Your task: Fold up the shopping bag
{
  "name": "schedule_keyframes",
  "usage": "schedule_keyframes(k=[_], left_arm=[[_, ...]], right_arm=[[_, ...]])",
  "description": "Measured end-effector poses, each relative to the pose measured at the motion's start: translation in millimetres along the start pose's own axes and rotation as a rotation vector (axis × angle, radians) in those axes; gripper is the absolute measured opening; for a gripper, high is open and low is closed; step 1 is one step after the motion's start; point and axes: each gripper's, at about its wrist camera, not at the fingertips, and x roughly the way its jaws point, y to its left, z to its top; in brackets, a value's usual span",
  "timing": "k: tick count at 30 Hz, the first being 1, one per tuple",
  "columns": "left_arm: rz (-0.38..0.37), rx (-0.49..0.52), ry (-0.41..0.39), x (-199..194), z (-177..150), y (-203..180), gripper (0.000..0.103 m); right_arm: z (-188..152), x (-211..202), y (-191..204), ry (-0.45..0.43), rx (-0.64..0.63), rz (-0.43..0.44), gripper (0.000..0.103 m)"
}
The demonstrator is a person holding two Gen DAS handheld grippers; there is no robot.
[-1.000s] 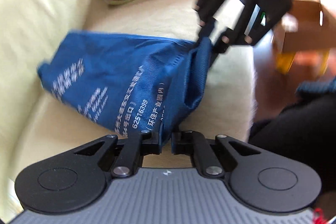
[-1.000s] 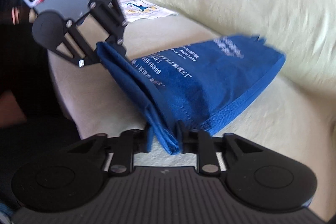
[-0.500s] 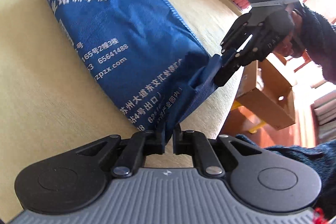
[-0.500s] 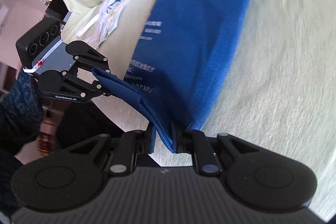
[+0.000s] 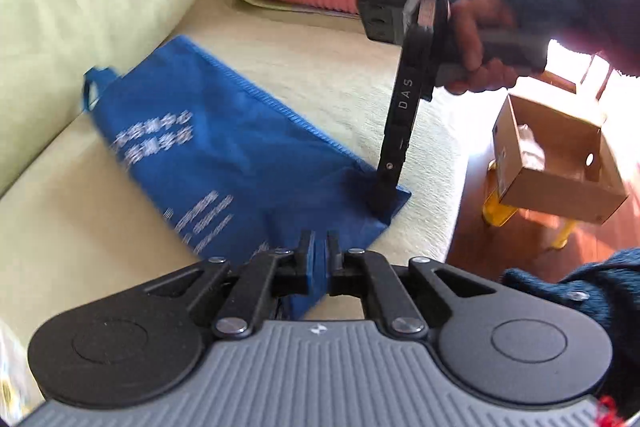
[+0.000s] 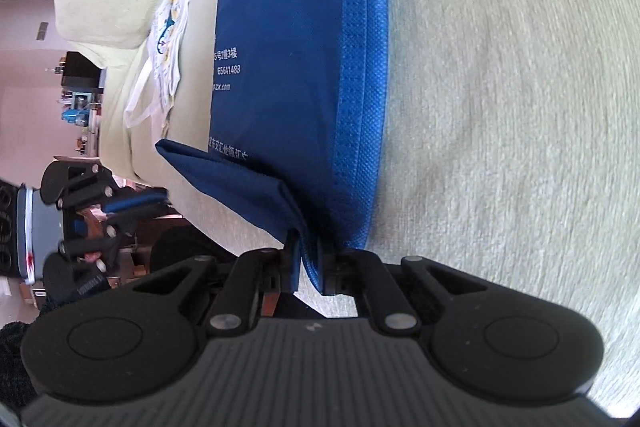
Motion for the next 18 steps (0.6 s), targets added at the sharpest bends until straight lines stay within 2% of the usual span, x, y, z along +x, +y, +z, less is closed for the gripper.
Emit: schedule_keyframes(k=[3, 5, 8, 10, 11, 13, 16, 18], left_arm=[[0.033, -0.065, 0.045, 26, -4, 10, 0.003], [0.022, -0.113, 0.05, 34, -5, 13, 0.003], [0.036, -0.171, 0.05, 38, -5, 16, 0.003], [0.043, -0.177, 0.05, 40, -4, 15, 0.003], [0.044, -0.183, 0.05, 40, -4, 15, 0.003], [0.045, -0.184, 0.052, 41, -3, 14, 0.003], [0.046, -0.175, 0.058, 41, 0, 14, 0.003], [0.045, -0.169, 0.061, 41, 0, 14, 0.003]], right_arm=[[-2, -1, 4, -0.008, 0.007, -0.016, 0.003], [-7, -4, 8, -0.043, -0.001, -0.023, 0.006], [-27, -10, 27, -0.19, -0.085, -0.079, 0.012], [-53, -20, 52, -0.376, -0.203, -0.188, 0.018], [-65, -22, 63, -0.454, -0.262, -0.253, 0.025], [-100, -13, 91, -0.621, -0.479, -0.437, 0.025], [-137, 12, 119, -0.724, -0.794, -0.549, 0.01], [-137, 35, 124, -0.704, -0.879, -0.607, 0.008]])
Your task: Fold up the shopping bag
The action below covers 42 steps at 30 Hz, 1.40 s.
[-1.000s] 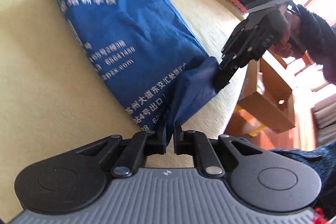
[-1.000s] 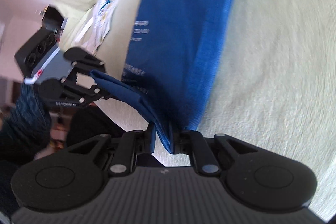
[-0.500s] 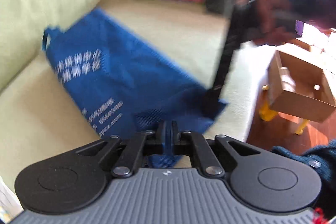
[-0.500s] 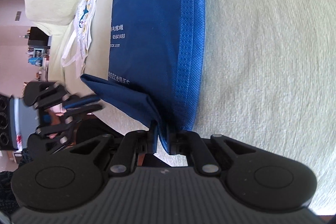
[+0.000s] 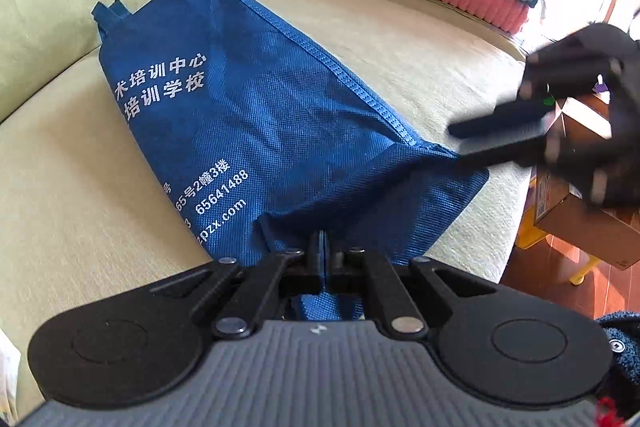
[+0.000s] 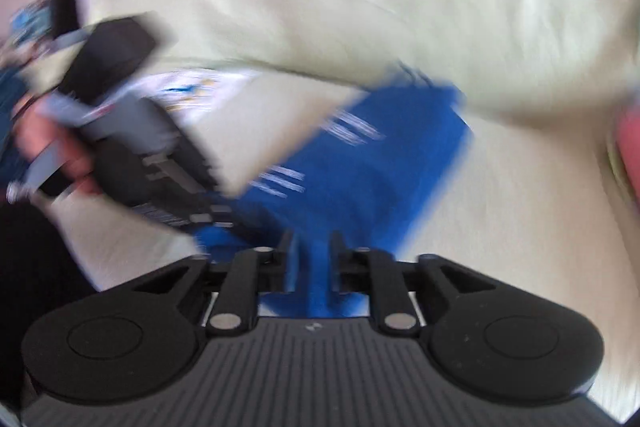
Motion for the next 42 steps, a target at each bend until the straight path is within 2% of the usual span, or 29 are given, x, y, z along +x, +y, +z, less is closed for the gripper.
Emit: schedule_keyframes(k=[2, 3, 6, 9, 10, 13, 15, 17, 18, 20, 22, 25, 27, 30, 31, 32, 35, 38, 40, 42], left_arm=[[0.002, 0.011, -0.007, -2, -2, 1, 0.003], [0.009, 0.023, -0.015, -4, -3, 2, 0.004], [0.086, 0.125, -0.067, -16, -9, 1, 0.004], [0.169, 0.374, -0.147, -44, -29, -15, 0.025], [0.165, 0.433, -0.146, -49, -34, -20, 0.036], [0.126, 0.638, -0.111, -56, -54, -37, 0.039], [0.146, 0.756, -0.103, -51, -64, -46, 0.04], [0.183, 0.846, -0.107, -40, -66, -51, 0.04], [0.195, 0.89, -0.105, -34, -67, -53, 0.043], [0.178, 0.947, -0.07, -22, -64, -53, 0.042], [0.135, 0.941, -0.041, -15, -59, -48, 0.037], [-0.008, 0.811, 0.012, -14, -39, -26, 0.035], [-0.061, 0.794, 0.031, -10, -32, -19, 0.035], [-0.113, 0.764, 0.055, -8, -26, -12, 0.035], [-0.126, 0.754, 0.059, -7, -25, -10, 0.035], [-0.133, 0.745, 0.06, -7, -25, -9, 0.035], [-0.145, 0.719, 0.054, -5, -24, -7, 0.035], [-0.157, 0.702, 0.052, -3, -22, -4, 0.035], [-0.165, 0.692, 0.052, -1, -21, -3, 0.035], [-0.164, 0.684, 0.038, -2, -22, -1, 0.038]], right_arm=[[-3, 18, 15, 0.026, -0.072, -0.028, 0.005], [-4, 25, 12, 0.046, -0.047, -0.031, 0.002], [-7, 42, -8, 0.106, 0.101, -0.014, 0.001], [-1, 47, -23, 0.138, 0.174, 0.03, 0.001], [-1, 48, -27, 0.142, 0.191, 0.045, 0.0], [-4, 54, -31, 0.145, 0.214, 0.075, 0.0], [-6, 56, -32, 0.148, 0.22, 0.088, 0.0], [-10, 56, -33, 0.148, 0.217, 0.098, 0.0], [-14, 57, -33, 0.147, 0.215, 0.1, 0.0], [-16, 59, -32, 0.146, 0.211, 0.104, 0.0], [-17, 58, -33, 0.145, 0.203, 0.108, 0.0], [-18, 56, -33, 0.133, 0.158, 0.111, 0.0], [-18, 51, -29, 0.112, 0.085, 0.113, 0.0], [-20, 34, -18, 0.044, -0.091, 0.113, 0.021], [-22, 27, -13, 0.013, -0.178, 0.115, 0.038], [-25, 21, -9, -0.005, -0.259, 0.126, 0.048], [-40, 13, 8, -0.028, -0.506, 0.131, 0.046], [-61, 23, 26, -0.05, -0.794, 0.058, 0.043], [-75, 39, 33, -0.055, -0.959, -0.023, 0.039], [-74, 45, 26, -0.067, -0.921, 0.011, 0.031]])
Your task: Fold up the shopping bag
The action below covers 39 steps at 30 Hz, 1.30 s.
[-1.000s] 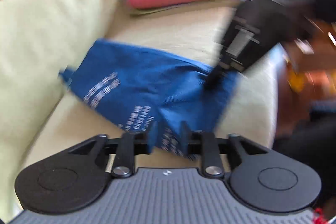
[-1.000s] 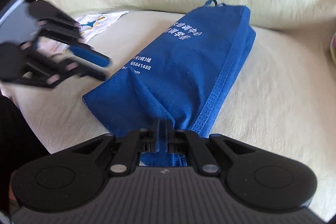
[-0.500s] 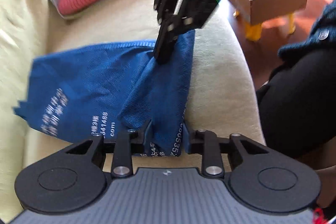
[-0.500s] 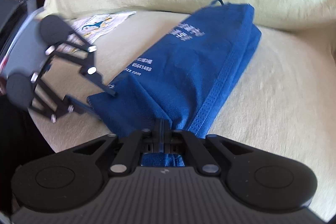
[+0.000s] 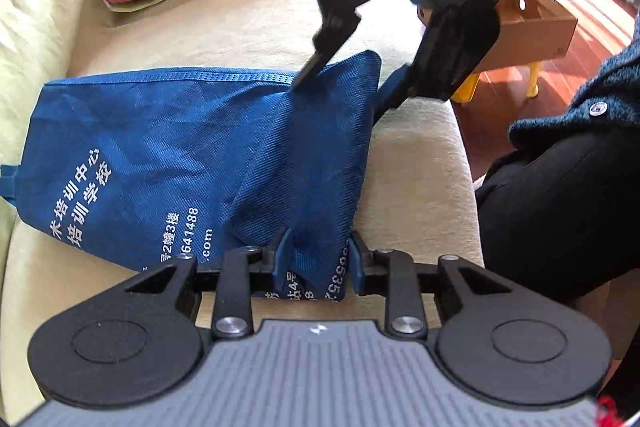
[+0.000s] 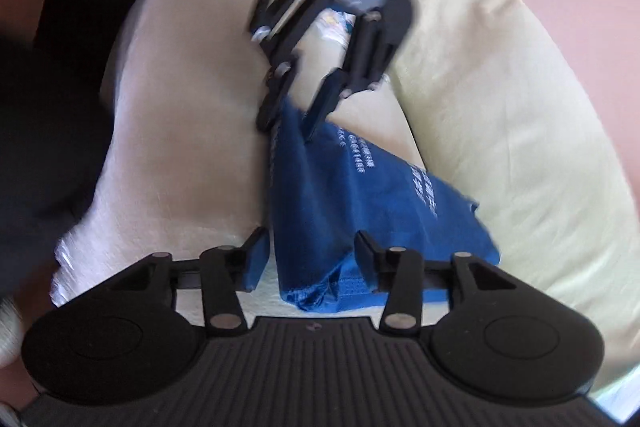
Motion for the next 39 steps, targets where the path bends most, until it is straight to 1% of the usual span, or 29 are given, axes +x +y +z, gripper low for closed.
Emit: schedule_keyframes(k=[1, 2, 3, 4, 6, 8, 10, 11, 12, 13, 15, 17, 18, 20, 22, 23, 25, 26, 27, 28, 30, 32, 33, 34, 35, 36, 38, 39], left_arm=[[0.006, -0.002, -0.007, -1, -2, 0, 0.04], [0.024, 0.019, -0.008, -2, -3, -3, 0.04], [0.076, 0.087, -0.007, -4, -5, -15, 0.041], [0.108, 0.131, -0.006, -5, -7, -23, 0.043], [0.141, 0.173, -0.006, -5, -11, -29, 0.044], [0.161, 0.178, -0.012, -6, -13, -30, 0.047], [0.184, 0.184, -0.02, -3, -11, -25, 0.047], [0.184, 0.178, -0.021, -2, -10, -24, 0.045], [0.169, 0.151, -0.02, 1, -8, -17, 0.043], [0.135, 0.113, -0.019, 2, -5, -11, 0.04], [0.102, 0.069, -0.013, 1, -3, -1, 0.033], [0.072, 0.02, -0.01, 0, -2, 2, 0.022], [0.057, -0.002, -0.01, -2, -2, 2, 0.02], [-0.004, -0.053, -0.009, -7, -5, 0, 0.02], [-0.082, -0.118, -0.016, -12, -12, -5, 0.02], [-0.104, -0.145, -0.019, -11, -16, -5, 0.02], [-0.106, -0.19, -0.031, -10, -20, -4, 0.02], [-0.105, -0.22, -0.04, -10, -23, -3, 0.02], [-0.099, -0.25, -0.047, -10, -23, -2, 0.021], [-0.078, -0.268, -0.05, -11, -24, -2, 0.023], [-0.041, -0.274, -0.04, -14, -22, -6, 0.025], [0.03, -0.287, -0.03, -24, -21, -12, 0.025], [0.048, -0.29, -0.033, -27, -20, -14, 0.025], [0.08, -0.292, -0.041, -33, -19, -18, 0.019], [0.111, -0.293, -0.052, -40, -18, -22, 0.019], [0.131, -0.287, -0.08, -48, -14, -28, 0.019], [0.148, -0.263, -0.158, -62, -5, -39, 0.019], [0.161, -0.245, -0.17, -63, -1, -42, 0.019]], right_arm=[[-3, 3, -4, -0.014, 0.031, 0.015, 0.027], [-5, 5, -11, -0.019, 0.093, 0.043, 0.024], [-8, 7, -21, -0.015, 0.182, 0.081, 0.024], [-10, 8, -31, -0.011, 0.27, 0.119, 0.024], [-15, 11, -46, -0.01, 0.391, 0.174, 0.024], [-24, 14, -61, -0.016, 0.498, 0.235, 0.024], [-31, 18, -74, -0.021, 0.575, 0.29, 0.024], [-34, 19, -79, -0.024, 0.609, 0.311, 0.024], [-39, 21, -85, -0.027, 0.656, 0.333, 0.024], [-45, 24, -92, -0.03, 0.717, 0.36, 0.024], [-55, 29, -103, -0.026, 0.825, 0.399, 0.024], [-63, 31, -113, -0.005, 0.968, 0.451, 0.024], [-64, 32, -116, 0.008, 1.02, 0.485, 0.024], [-67, 32, -123, 0.034, 1.123, 0.553, 0.024], [-70, 38, -126, 0.088, 1.229, 0.679, 0.024], [-72, 42, -127, 0.114, 1.275, 0.728, 0.024], [-85, 55, -126, 0.177, 1.431, 0.823, 0.023], [-91, 61, -126, 0.204, 1.494, 0.84, 0.022], [-97, 67, -128, 0.23, 1.55, 0.854, 0.022], [-104, 74, -129, 0.262, 1.613, 0.867, 0.02], [-114, 77, -129, 0.296, 1.696, 0.882, 0.018], [-124, 78, -126, 0.317, 1.785, 0.893, 0.017], [-129, 76, -123, 0.32, 1.823, 0.894, 0.017], [-134, 74, -118, 0.321, 1.87, 0.895, 0.016], [-137, 73, -116, 0.323, 1.901, 0.896, 0.016], [-137, 74, -115, 0.327, 1.917, 0.898, 0.015], [-139, 80, -112, 0.343, 1.942, 0.9, 0.015], [-138, 82, -113, 0.36, 1.941, 0.904, 0.015]])
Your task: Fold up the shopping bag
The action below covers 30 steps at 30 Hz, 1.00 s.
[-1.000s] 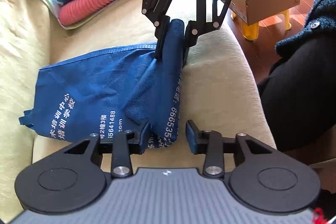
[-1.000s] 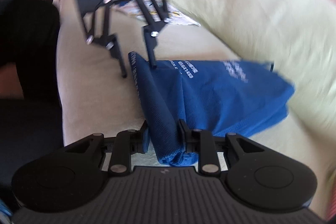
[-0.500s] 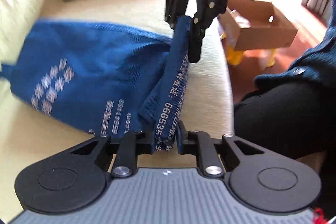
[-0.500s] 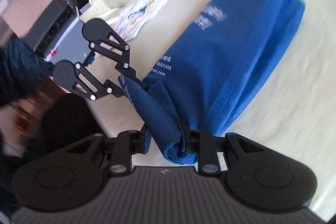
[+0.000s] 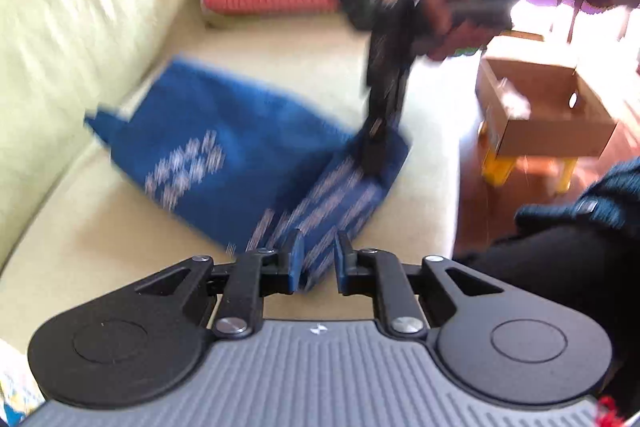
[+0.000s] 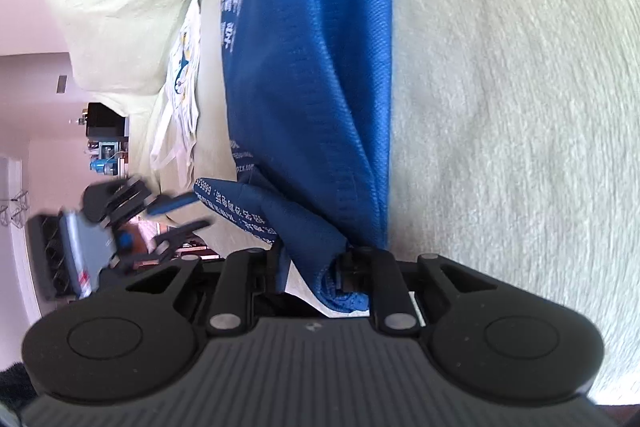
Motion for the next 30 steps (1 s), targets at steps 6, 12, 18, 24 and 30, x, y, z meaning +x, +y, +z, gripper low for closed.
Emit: schedule_keyframes(k=[6, 12, 18, 24, 30], left_arm=[[0.034, 0.06, 0.043, 42, 12, -14, 0.019], [0.072, 0.016, 0.096, 68, 8, -16, 0.018], [0.072, -0.03, 0.102, 73, 6, -13, 0.018], [0.093, -0.054, 0.096, 74, 4, -14, 0.019], [0.135, -0.076, 0.096, 74, 5, -21, 0.019]], right_arm=[[15, 6, 18, 0.083, -0.006, -0.098, 0.014], [17, 5, 18, 0.083, 0.035, -0.097, 0.014], [-27, -10, 32, -0.174, -0.129, -0.077, 0.02], [-110, -47, 70, -0.709, -0.424, -0.335, 0.034], [-176, 3, 98, -0.799, -0.949, -0.55, 0.01]])
